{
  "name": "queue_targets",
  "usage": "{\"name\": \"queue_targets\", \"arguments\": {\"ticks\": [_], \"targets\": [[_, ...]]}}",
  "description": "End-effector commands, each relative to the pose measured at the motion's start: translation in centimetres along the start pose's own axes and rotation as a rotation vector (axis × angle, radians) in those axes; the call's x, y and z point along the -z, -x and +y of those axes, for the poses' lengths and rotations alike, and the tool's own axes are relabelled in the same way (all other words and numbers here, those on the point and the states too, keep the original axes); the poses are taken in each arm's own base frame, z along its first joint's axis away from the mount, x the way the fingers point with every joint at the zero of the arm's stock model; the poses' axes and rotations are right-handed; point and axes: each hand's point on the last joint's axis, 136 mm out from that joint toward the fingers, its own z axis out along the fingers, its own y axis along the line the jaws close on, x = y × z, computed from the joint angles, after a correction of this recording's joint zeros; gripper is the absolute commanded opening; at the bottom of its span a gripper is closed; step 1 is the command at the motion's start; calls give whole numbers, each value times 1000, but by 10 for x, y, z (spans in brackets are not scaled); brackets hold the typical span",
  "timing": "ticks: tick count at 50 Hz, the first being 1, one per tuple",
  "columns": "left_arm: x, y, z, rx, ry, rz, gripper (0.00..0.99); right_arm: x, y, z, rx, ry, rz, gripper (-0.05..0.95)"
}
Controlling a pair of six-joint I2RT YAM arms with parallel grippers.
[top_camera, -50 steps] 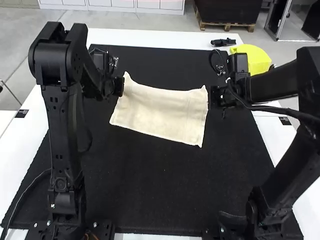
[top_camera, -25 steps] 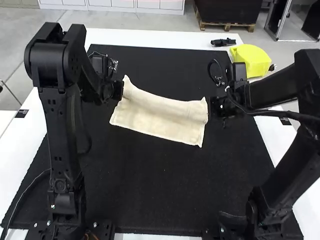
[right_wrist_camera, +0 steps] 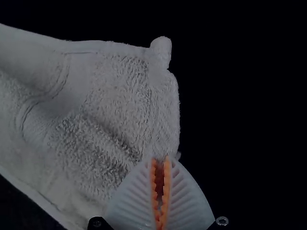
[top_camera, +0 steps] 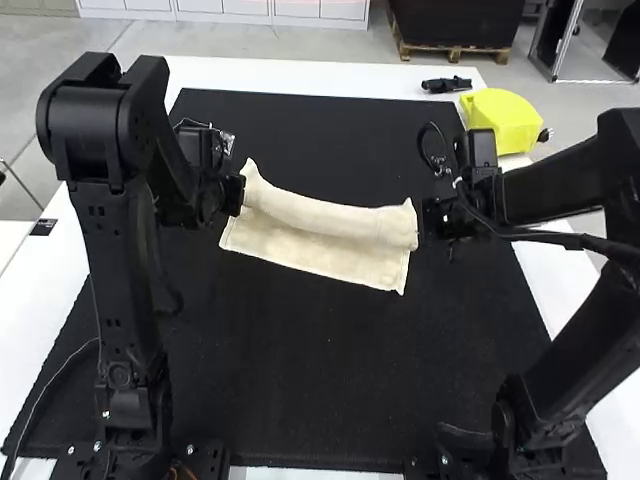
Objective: Fold the towel.
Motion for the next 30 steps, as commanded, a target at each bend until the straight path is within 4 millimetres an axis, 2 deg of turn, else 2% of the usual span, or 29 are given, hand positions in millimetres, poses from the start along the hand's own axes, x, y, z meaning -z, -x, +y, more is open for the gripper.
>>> {"name": "queue_targets", "arguments": {"ticks": [1,7,16,30], "targets": [[6,4,16,-20,65,-9,28,3,-9,-3,22,-39,17,-16],[6,1,15,-23,63,0,28,2,-18,0,28,-32,36,-16],[8,-7,15,-29,64,15,26,2,-18,0,32,-31,37,-16],[16,-22,30,-27,93,38,28,0,-27,7,54,-18,61,-16]]}}
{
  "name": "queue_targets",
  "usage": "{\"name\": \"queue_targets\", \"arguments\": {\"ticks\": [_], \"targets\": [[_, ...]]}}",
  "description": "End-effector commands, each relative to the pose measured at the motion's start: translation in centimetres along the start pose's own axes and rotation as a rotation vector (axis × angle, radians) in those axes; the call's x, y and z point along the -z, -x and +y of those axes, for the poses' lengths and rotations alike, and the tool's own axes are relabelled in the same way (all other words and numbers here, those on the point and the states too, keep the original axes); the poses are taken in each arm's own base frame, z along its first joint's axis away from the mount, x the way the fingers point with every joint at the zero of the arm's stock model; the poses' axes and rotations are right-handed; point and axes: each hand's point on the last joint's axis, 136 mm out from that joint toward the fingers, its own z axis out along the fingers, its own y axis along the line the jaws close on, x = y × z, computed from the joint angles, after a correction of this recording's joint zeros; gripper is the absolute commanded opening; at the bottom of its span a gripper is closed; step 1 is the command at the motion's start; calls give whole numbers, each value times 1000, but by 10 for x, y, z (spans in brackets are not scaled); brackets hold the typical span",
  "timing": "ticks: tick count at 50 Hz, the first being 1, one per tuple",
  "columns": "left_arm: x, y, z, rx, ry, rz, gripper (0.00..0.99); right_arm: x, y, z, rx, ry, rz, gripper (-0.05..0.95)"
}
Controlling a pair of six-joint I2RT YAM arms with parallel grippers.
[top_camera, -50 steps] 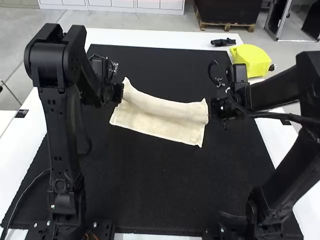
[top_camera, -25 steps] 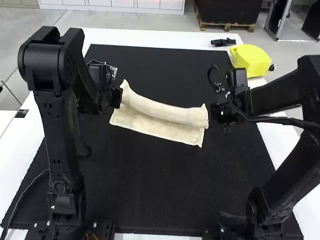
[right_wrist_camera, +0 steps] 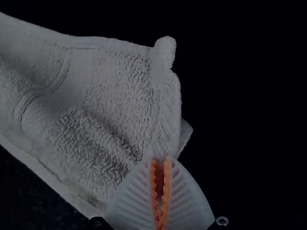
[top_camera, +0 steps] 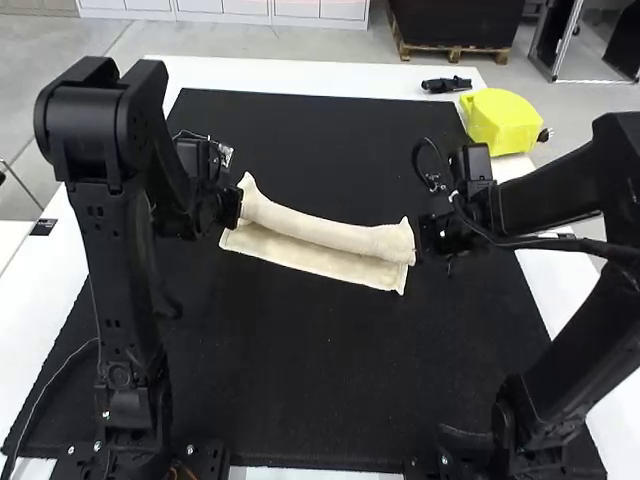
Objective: Fold the towel.
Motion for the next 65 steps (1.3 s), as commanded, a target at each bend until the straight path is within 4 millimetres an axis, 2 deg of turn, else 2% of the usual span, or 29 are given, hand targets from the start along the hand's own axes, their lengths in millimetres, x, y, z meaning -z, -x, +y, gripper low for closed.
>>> {"name": "queue_targets", "arguments": {"ticks": [1,14,34,40,53,55,57,59,63,65], "targets": [[8,2,30,-9,92,-8,26,2,-6,-1,32,-35,13,-16],[12,-13,28,-27,83,21,26,1,-23,11,55,-14,59,-16],[19,-36,17,-43,55,65,26,0,-38,11,54,-15,94,-18],[20,-40,14,-42,45,72,26,0,-47,11,53,-18,111,-18],[22,-45,12,-31,33,80,34,-1,-50,7,48,-35,109,-18],[22,-46,11,-29,32,83,92,-1,-48,6,49,-39,103,-16],[22,-47,10,-27,29,87,298,-1,-46,6,56,-45,94,59],[22,-48,9,-28,27,91,393,-1,-47,5,62,-53,95,69],[23,-48,10,-27,29,91,393,-2,-46,3,68,-58,88,72],[22,-49,11,-25,29,93,395,-2,-45,3,73,-61,82,192]]}}
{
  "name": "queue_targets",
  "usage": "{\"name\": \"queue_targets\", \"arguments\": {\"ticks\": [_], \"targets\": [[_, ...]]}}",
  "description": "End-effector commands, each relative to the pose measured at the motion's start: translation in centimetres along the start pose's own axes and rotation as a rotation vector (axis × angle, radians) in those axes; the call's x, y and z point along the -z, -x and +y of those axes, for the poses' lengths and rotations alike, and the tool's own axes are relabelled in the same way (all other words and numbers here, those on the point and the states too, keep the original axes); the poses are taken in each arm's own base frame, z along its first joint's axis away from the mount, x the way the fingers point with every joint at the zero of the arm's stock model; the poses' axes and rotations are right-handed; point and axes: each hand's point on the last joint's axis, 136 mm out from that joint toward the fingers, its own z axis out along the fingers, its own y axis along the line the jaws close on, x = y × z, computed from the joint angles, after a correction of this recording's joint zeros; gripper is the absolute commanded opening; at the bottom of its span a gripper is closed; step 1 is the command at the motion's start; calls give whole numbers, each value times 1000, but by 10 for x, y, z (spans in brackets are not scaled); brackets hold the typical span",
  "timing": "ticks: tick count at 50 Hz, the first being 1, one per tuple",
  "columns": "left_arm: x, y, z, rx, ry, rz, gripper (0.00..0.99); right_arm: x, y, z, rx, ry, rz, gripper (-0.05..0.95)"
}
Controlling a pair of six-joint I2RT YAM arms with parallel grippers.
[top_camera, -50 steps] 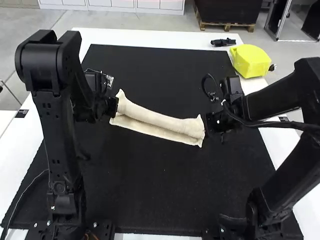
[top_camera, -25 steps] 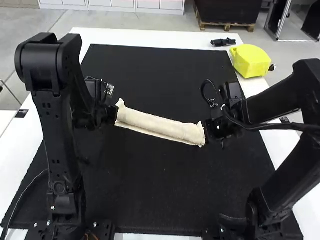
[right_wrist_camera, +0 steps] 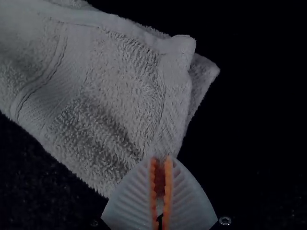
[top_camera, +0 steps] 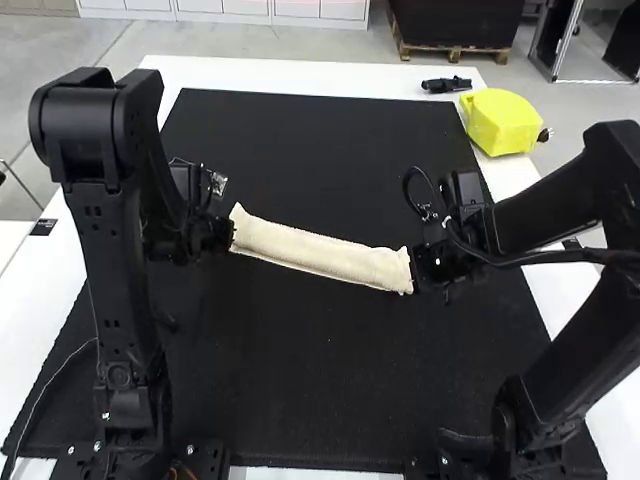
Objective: Fold the towel.
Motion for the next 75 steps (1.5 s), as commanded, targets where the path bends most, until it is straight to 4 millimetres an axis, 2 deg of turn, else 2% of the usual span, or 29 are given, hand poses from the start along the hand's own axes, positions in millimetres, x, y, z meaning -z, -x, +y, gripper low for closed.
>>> {"name": "queue_targets", "arguments": {"ticks": [1,2,5,8,11,12,17,22,31,35,39,48,69,72,75], "targets": [[5,5,12,-4,43,-11,411,3,1,-11,25,-67,-12,284],[5,5,12,-3,43,-11,452,3,0,-12,33,-74,-11,393],[5,4,11,-3,43,-11,587,3,0,-14,60,-87,-13,590],[5,5,10,-5,43,-14,643,3,0,-14,76,-89,-17,687],[5,5,11,-6,44,-17,649,3,0,-15,108,-92,-15,857],[5,6,11,-6,45,-20,651,3,1,-15,119,-95,-16,870],[6,7,10,-17,44,-27,746,4,6,-16,155,-112,-36,866],[12,16,11,-61,65,-94,943,6,17,-16,155,-118,-80,864],[23,29,8,-129,98,-192,959,12,41,-17,149,-124,-156,867],[23,31,5,-135,93,-201,961,13,50,-12,129,-91,-179,880],[24,34,4,-136,96,-212,961,12,58,3,58,13,-189,880],[24,33,4,-133,95,-212,961,-4,50,15,-33,113,-140,880],[26,33,7,-128,102,-212,961,-35,22,-8,-103,95,-33,893],[27,34,7,-129,103,-215,961,-37,19,-8,-103,94,-26,889],[27,35,7,-130,103,-218,959,-39,15,-8,-105,97,-12,838]]}}
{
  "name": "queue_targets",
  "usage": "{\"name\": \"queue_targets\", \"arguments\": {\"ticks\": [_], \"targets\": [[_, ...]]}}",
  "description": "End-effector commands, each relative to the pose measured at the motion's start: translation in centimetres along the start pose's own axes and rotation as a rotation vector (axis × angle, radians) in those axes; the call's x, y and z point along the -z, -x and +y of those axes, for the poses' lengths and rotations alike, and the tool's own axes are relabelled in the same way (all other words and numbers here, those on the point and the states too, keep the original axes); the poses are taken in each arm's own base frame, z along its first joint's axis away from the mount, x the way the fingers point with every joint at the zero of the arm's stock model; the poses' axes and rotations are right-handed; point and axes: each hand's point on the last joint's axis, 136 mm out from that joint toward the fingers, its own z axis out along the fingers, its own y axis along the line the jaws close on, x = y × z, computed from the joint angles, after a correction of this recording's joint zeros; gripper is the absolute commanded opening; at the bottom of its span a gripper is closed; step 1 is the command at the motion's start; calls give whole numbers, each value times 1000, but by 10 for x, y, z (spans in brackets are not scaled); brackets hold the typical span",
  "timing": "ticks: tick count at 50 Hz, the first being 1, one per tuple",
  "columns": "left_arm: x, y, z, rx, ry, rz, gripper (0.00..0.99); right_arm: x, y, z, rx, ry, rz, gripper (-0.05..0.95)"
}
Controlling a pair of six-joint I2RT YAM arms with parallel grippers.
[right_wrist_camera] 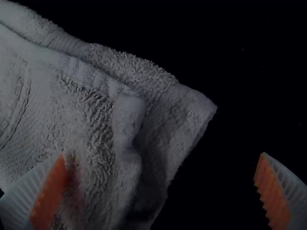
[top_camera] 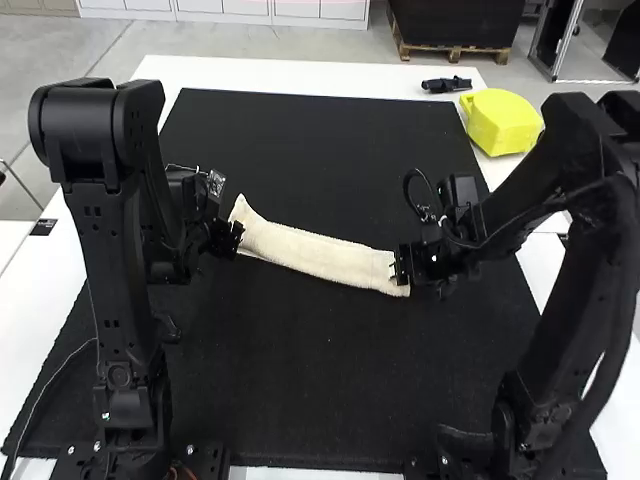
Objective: Fold the towel.
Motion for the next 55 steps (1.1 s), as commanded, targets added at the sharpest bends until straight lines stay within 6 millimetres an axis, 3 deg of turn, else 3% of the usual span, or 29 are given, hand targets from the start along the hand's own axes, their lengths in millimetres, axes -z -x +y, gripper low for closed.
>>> {"name": "queue_targets", "arguments": {"ticks": [1,10,17,22,26,29,43,55], "targets": [[5,13,6,-16,22,-35,959,-2,8,-2,-6,12,-11,826],[5,15,4,-18,19,-39,959,-5,7,-5,42,-19,-5,795],[5,16,5,-18,21,-41,959,-6,9,-5,49,-27,-7,657],[5,15,6,-17,24,-41,959,-7,9,-7,43,-32,-11,415],[5,15,6,-18,24,-41,959,-8,7,-9,40,-35,-5,102],[5,15,6,-18,23,-39,959,-8,7,-10,36,-35,-3,25],[4,17,5,-19,21,-45,959,-8,5,-11,93,-37,17,-11],[4,19,5,-21,21,-49,959,4,17,-45,111,-126,-40,-11]]}}
